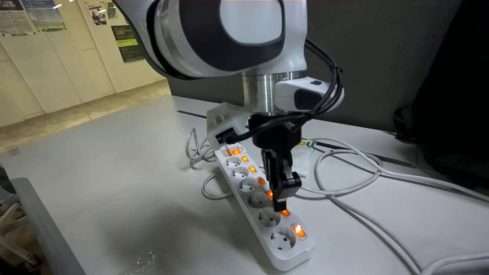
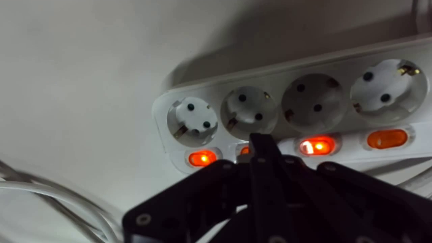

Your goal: Switch off the second switch from the right

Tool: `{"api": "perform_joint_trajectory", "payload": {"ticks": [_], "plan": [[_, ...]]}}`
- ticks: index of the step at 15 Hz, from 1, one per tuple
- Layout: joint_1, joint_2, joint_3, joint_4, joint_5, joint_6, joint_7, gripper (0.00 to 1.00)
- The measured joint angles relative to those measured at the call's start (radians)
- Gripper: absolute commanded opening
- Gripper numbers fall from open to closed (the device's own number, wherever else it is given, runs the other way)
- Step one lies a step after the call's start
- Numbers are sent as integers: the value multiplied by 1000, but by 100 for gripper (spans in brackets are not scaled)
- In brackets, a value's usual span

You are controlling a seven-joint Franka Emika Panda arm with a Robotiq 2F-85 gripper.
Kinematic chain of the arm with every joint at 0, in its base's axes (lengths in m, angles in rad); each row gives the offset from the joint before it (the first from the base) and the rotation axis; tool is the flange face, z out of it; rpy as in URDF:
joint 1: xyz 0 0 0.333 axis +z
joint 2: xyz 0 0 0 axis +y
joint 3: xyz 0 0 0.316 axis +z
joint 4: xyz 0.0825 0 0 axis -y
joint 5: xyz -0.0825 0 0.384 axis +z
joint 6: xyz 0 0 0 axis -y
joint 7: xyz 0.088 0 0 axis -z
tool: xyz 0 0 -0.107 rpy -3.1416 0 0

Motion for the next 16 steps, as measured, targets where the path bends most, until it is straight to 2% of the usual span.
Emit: {"api": "perform_joint_trajectory", "payload": {"ticks": [16], "plan": [[-6, 6, -2, -1, 30, 44, 0, 0]]}}
